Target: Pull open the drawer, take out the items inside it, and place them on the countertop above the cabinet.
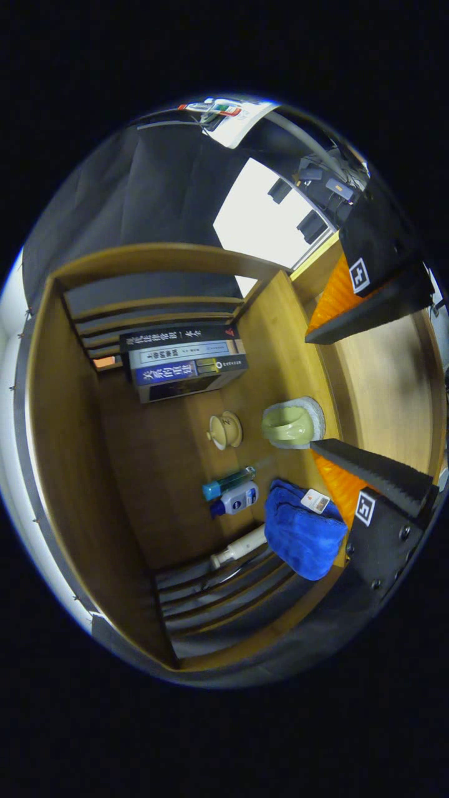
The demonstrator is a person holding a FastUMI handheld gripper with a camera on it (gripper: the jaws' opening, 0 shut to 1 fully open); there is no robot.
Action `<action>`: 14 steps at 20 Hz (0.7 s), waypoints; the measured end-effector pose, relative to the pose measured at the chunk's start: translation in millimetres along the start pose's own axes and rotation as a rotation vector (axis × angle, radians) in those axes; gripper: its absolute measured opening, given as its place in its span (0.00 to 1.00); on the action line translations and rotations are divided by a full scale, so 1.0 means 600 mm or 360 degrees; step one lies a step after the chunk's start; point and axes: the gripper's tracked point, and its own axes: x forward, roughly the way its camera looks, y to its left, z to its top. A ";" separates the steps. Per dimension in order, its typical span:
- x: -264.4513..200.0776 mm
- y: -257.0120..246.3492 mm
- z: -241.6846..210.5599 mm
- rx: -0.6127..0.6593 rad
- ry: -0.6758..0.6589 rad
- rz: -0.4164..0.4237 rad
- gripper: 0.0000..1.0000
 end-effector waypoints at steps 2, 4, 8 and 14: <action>-0.038 -0.003 -0.003 0.0038 -0.0100 0.0043 0.99; -0.071 -0.015 -0.005 0.0054 -0.0211 0.0053 0.99; -0.117 -0.034 -0.035 0.0041 -0.0344 0.0120 0.98; -0.150 -0.081 -0.098 0.0064 -0.0460 0.0122 0.98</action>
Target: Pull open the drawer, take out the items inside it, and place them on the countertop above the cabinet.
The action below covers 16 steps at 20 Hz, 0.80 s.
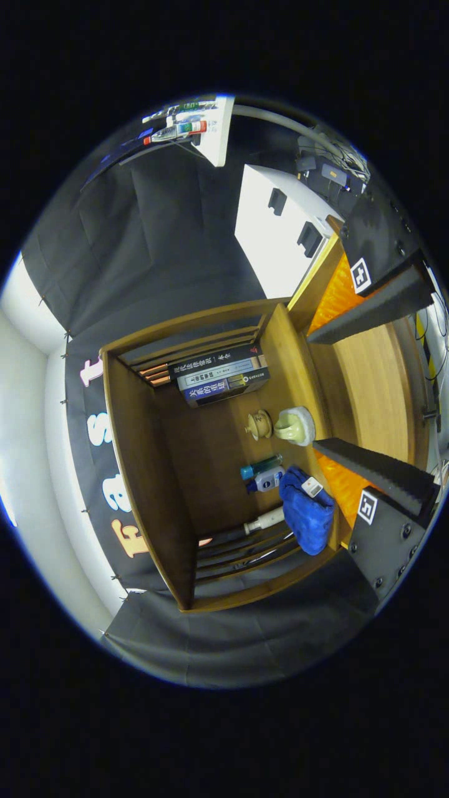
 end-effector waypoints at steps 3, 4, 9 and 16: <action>-0.017 -0.017 -0.024 -0.0079 -0.0056 -0.0030 0.98; -0.026 -0.024 -0.037 -0.0098 -0.0056 -0.0041 0.98; -0.059 -0.061 -0.112 -0.0093 0.0037 -0.0066 0.98; -0.080 -0.092 -0.183 -0.0170 0.0151 -0.0067 0.98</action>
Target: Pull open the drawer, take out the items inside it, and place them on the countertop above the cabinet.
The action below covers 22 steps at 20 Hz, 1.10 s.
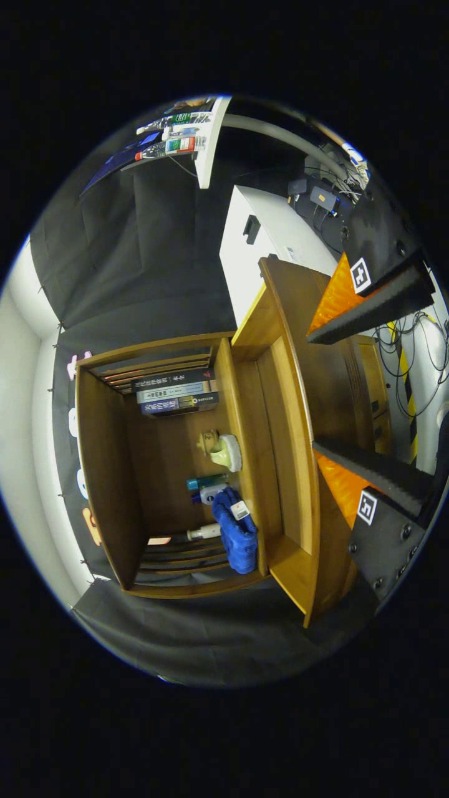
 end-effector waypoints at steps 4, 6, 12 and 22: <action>0.012 0.005 -0.021 -0.0007 0.0049 0.0027 0.98; 0.019 0.007 -0.031 -0.0011 0.0066 0.0041 0.98; 0.035 0.019 -0.037 -0.0037 0.0076 0.0062 0.98; 0.055 0.022 -0.027 -0.0093 0.0070 0.0075 0.98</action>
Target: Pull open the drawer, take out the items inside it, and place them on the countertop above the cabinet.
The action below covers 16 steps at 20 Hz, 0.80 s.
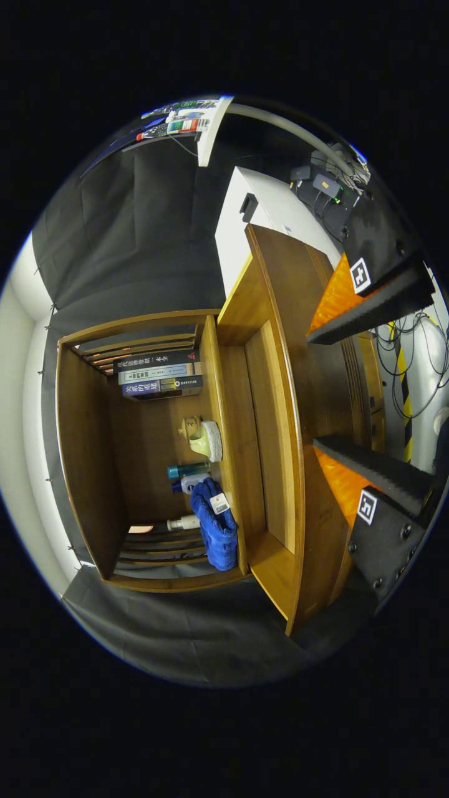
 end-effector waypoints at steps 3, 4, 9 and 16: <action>0.010 -0.006 0.004 0.0013 -0.0004 -0.0020 0.98; 0.011 -0.003 0.003 0.0036 0.0000 -0.0005 0.98; 0.012 -0.002 0.001 0.0104 0.0001 0.0039 0.98; 0.036 0.002 0.012 0.0053 0.0007 0.0016 0.98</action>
